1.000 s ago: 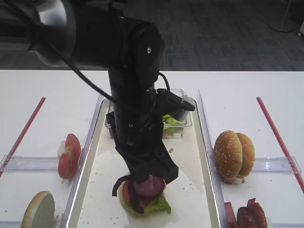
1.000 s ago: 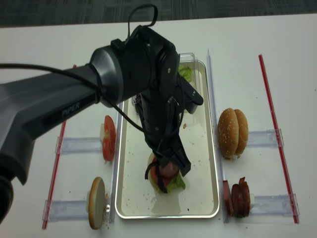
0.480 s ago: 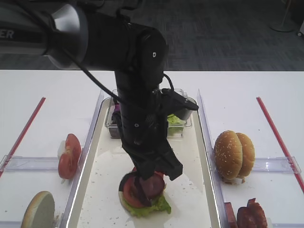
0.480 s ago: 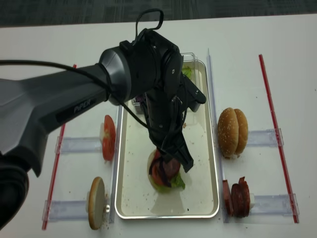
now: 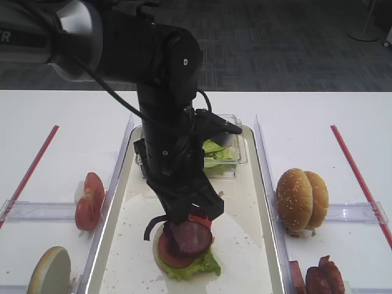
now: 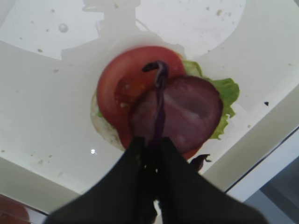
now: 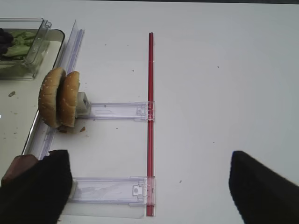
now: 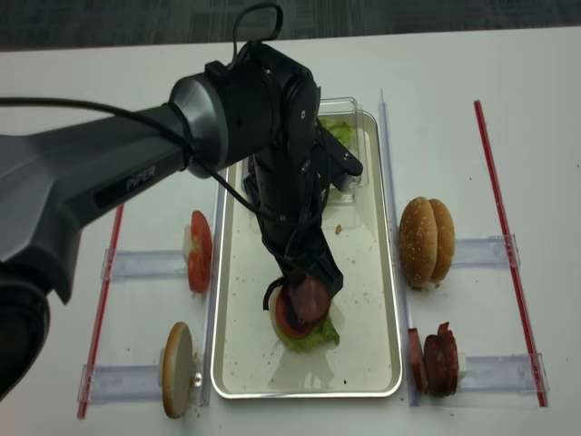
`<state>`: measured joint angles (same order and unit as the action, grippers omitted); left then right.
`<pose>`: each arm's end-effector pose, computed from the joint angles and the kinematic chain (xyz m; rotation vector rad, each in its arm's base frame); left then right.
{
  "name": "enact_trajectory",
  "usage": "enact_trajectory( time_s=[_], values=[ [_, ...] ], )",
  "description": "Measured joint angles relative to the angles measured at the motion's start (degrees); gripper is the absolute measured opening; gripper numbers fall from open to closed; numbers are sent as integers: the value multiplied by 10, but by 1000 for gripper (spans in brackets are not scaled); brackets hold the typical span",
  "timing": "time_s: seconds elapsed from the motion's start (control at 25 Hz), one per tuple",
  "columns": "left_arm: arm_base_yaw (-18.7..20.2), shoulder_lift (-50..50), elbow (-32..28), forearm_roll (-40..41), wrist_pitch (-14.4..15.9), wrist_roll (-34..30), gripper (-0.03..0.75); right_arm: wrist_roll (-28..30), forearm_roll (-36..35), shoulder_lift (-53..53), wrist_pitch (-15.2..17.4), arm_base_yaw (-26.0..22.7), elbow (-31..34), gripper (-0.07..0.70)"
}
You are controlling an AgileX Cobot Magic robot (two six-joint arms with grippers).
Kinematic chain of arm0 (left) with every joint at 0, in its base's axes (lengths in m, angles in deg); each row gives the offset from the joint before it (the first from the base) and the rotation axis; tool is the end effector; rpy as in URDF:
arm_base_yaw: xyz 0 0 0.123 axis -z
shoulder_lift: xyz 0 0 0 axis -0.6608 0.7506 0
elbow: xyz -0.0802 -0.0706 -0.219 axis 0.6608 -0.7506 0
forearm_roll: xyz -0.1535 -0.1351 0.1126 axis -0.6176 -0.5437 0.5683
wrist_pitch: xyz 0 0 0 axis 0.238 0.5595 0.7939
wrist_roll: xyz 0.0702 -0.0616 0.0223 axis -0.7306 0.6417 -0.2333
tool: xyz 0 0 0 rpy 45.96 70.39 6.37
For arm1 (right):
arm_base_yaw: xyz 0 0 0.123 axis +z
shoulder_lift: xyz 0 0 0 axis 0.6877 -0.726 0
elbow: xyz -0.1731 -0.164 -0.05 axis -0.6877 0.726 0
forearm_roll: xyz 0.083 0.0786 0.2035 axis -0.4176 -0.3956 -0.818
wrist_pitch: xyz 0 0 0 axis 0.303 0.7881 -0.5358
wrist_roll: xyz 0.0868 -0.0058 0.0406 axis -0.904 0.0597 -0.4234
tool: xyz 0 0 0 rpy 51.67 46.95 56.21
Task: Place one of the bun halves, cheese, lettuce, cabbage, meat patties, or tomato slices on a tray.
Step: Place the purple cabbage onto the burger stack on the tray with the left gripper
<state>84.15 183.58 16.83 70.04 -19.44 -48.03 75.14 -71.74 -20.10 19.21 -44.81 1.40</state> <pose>0.2480 -0.2397 0.1764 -1.2844 -2.8356 0.1125 0.0218 0.0041 0.2555 -0.0284 2.1172 0.0234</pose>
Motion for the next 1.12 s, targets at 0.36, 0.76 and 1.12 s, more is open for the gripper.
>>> enact_trajectory(
  time_s=[0.36, 0.76, 1.12],
  values=[
    [0, 0, 0, -36, 5, -10, 32, 0, 0, 0, 0, 0, 0, 692],
    [0, 26, 0, -36, 5, -13, 32, 0, 0, 0, 0, 0, 0, 692],
    [0, 29, 1, -37, 5, -14, 32, 0, 0, 0, 0, 0, 0, 692]
  ],
)
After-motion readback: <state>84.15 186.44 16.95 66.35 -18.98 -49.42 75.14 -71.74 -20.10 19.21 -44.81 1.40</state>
